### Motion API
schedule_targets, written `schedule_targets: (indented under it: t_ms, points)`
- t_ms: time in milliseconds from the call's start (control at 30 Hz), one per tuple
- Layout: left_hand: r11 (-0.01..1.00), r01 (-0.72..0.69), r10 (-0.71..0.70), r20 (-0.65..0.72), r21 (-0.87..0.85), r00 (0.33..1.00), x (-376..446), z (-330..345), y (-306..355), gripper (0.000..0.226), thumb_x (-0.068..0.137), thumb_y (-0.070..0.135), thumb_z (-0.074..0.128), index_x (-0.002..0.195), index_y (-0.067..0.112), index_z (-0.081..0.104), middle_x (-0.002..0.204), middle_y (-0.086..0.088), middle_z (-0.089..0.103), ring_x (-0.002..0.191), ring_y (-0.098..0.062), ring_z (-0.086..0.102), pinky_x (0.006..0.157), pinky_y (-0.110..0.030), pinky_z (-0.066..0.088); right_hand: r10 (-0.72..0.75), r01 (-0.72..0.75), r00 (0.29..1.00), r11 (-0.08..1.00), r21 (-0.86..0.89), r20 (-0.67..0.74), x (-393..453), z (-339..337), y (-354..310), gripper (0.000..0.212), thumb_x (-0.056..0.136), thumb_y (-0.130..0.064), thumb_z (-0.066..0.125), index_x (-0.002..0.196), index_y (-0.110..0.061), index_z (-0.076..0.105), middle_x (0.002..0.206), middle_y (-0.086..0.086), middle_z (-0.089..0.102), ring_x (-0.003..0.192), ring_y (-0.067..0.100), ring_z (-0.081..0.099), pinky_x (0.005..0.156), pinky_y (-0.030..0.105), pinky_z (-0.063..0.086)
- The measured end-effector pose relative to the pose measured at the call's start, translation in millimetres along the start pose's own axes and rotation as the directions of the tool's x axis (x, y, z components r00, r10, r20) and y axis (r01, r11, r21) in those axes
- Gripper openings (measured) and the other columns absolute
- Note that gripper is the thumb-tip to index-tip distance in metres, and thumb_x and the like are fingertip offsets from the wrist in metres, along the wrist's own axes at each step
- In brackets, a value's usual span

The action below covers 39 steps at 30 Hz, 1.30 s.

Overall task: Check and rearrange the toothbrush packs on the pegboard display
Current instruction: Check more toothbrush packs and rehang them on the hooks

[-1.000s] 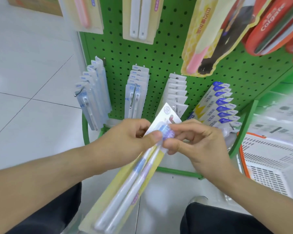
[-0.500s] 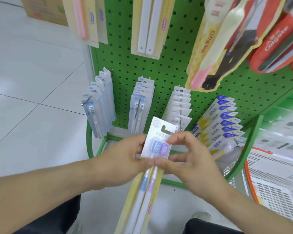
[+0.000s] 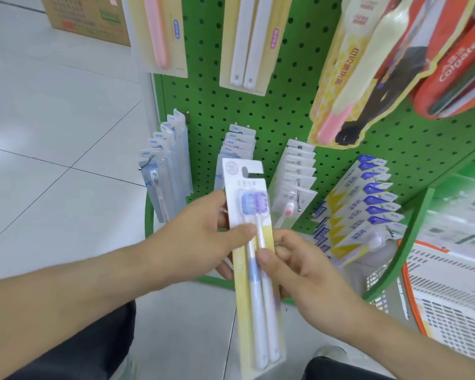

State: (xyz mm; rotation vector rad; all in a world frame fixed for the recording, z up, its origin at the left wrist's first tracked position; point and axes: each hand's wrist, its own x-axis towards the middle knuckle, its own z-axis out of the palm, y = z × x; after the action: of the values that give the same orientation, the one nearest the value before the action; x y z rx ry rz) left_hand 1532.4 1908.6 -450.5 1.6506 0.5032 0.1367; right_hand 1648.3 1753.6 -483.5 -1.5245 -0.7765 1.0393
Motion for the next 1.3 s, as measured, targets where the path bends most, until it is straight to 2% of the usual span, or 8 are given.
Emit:
schedule_targets:
  t_ms: [267, 467, 600, 800, 900, 1000, 1167, 1300]
  points:
    - [0.994, 0.11, -0.112, 0.129, 0.024, 0.985, -1, -5, -5, 0.017, 0.097, 0.021, 0.062, 0.108, 0.011, 0.07, 0.086, -0.012, 0.078, 0.07, -0.023, 0.073, 0.062, -0.03, 0.061, 0.021, -0.019, 0.999, 0.998, 0.058, -0.037, 2, -5, -4, 0.03, 0.085, -0.031, 0.074, 0.102, -0.011, 0.06, 0.084, 0.015, 0.075, 0.072, 0.028, 0.063, 0.061, 0.038, 0.047]
    - [0.997, 0.071, -0.071, 0.02, 0.005, 0.997, 2, -3, -7, 0.02, 0.097, 0.023, 0.061, 0.108, 0.008, 0.068, 0.088, -0.012, 0.078, 0.078, -0.034, 0.074, 0.062, -0.033, 0.062, 0.073, -0.075, 0.995, 0.996, 0.04, 0.064, 0, -8, -12, 0.025, 0.083, -0.023, 0.07, 0.104, -0.014, 0.062, 0.09, 0.007, 0.077, 0.069, 0.018, 0.069, 0.053, 0.028, 0.053]
    - [0.991, 0.131, -0.132, 0.183, 0.019, 0.974, 2, -5, -7, 0.025, 0.091, 0.026, 0.068, 0.113, 0.016, 0.068, 0.098, -0.008, 0.078, 0.087, -0.03, 0.075, 0.068, -0.037, 0.063, 0.063, -0.064, 0.998, 0.998, 0.014, 0.017, 0, -7, -9, 0.023, 0.086, -0.02, 0.071, 0.105, -0.011, 0.062, 0.095, 0.02, 0.074, 0.071, 0.023, 0.064, 0.051, 0.028, 0.049]
    - [0.997, 0.073, -0.069, 0.118, -0.031, 0.991, 0, -4, -10, 0.026, 0.085, 0.026, 0.068, 0.108, 0.015, 0.072, 0.098, -0.007, 0.078, 0.083, -0.031, 0.076, 0.064, -0.039, 0.063, 0.152, -0.15, 0.984, 0.988, -0.021, 0.094, -1, -13, -12, 0.037, 0.088, -0.023, 0.075, 0.117, -0.006, 0.059, 0.106, 0.024, 0.072, 0.087, 0.036, 0.07, 0.073, 0.047, 0.059]
    - [0.996, 0.074, -0.068, 0.113, -0.044, 0.991, 1, -6, -12, 0.031, 0.084, 0.029, 0.068, 0.112, 0.017, 0.071, 0.102, -0.006, 0.078, 0.087, -0.03, 0.075, 0.072, -0.045, 0.064, 0.146, -0.142, 0.987, 0.988, -0.055, 0.074, -1, -15, -12, 0.027, 0.093, -0.018, 0.071, 0.112, -0.003, 0.06, 0.095, 0.021, 0.074, 0.073, 0.019, 0.067, 0.064, 0.036, 0.056]
    - [0.99, 0.142, -0.136, 0.225, -0.01, 0.965, 0, -9, -12, 0.034, 0.083, 0.027, 0.072, 0.116, 0.02, 0.068, 0.106, -0.008, 0.077, 0.094, -0.034, 0.074, 0.074, -0.042, 0.063, 0.171, -0.168, 0.981, 0.985, -0.044, 0.093, -1, -15, -11, 0.012, 0.094, -0.008, 0.067, 0.104, -0.006, 0.061, 0.074, -0.001, 0.071, 0.058, 0.007, 0.062, 0.056, 0.023, 0.049]
    - [0.994, 0.11, -0.105, 0.135, -0.028, 0.985, 1, -10, -12, 0.033, 0.079, 0.024, 0.074, 0.111, 0.017, 0.07, 0.099, -0.006, 0.078, 0.086, -0.031, 0.075, 0.068, -0.037, 0.063, 0.211, -0.197, 0.961, 0.976, -0.091, 0.18, -3, -15, -11, 0.034, 0.085, -0.019, 0.073, 0.117, -0.014, 0.063, 0.101, 0.01, 0.077, 0.089, 0.026, 0.074, 0.073, 0.041, 0.06]
    - [0.989, 0.147, -0.14, 0.148, -0.037, 0.979, 1, -13, -10, 0.03, 0.084, 0.019, 0.073, 0.114, 0.016, 0.068, 0.1, -0.007, 0.078, 0.085, -0.03, 0.074, 0.066, -0.035, 0.062, 0.19, -0.175, 0.969, 0.979, -0.106, 0.156, -4, -16, -7, 0.029, 0.083, -0.026, 0.076, 0.109, -0.019, 0.067, 0.099, 0.012, 0.077, 0.084, 0.025, 0.069, 0.072, 0.039, 0.053]
